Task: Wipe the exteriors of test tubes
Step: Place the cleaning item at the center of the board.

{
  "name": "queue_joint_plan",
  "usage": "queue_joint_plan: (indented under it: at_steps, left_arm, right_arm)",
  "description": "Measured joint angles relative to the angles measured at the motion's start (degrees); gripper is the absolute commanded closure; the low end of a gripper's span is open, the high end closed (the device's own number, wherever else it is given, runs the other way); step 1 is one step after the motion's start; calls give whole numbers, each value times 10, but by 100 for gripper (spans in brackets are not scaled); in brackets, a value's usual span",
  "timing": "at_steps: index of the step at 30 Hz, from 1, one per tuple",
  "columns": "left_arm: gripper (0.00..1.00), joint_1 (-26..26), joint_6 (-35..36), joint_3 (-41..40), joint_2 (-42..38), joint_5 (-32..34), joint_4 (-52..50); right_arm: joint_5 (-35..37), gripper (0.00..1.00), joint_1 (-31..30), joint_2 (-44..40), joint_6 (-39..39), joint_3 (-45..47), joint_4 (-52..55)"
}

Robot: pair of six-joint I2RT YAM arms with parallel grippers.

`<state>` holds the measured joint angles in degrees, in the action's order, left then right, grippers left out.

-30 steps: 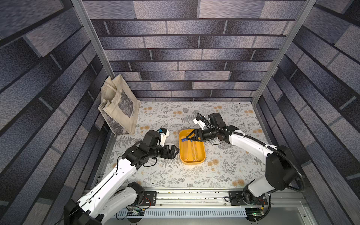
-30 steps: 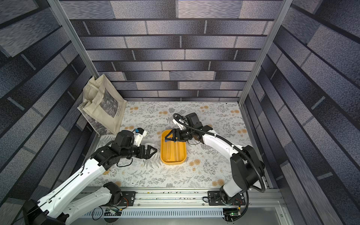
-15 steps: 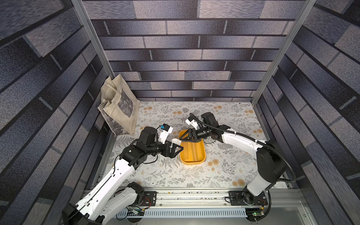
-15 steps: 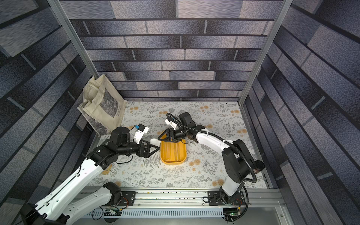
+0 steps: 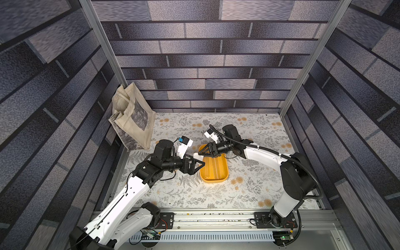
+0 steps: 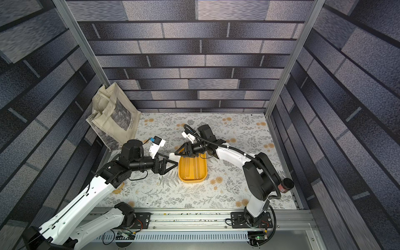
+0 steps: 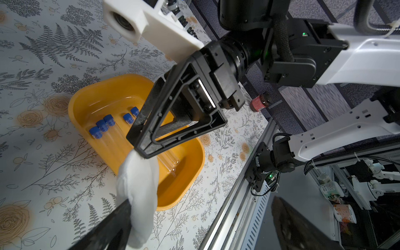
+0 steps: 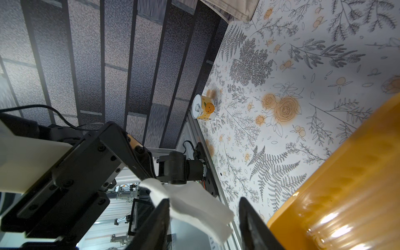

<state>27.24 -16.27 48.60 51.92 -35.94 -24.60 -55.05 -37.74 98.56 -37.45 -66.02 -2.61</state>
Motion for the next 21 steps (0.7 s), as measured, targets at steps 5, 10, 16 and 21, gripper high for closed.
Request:
queue_joint_plan:
  at_steps: [5, 10, 16, 21]
  left_arm:
    - [0, -22, 0, 0, 0, 3, 1]
    - [0, -33, -1, 0, 0, 3, 6]
    - [0, -34, -1, 0, 0, 4, 7]
    - [0, -35, -1, 0, 0, 2, 7]
  right_arm:
    - [-22, 58, -2, 0, -13, 6, -13]
    - [-37, 61, -10, 0, -13, 6, -16]
    - [-41, 74, -23, 0, -9, 6, -15]
    - [-39, 74, -25, 2, -6, 5, -8]
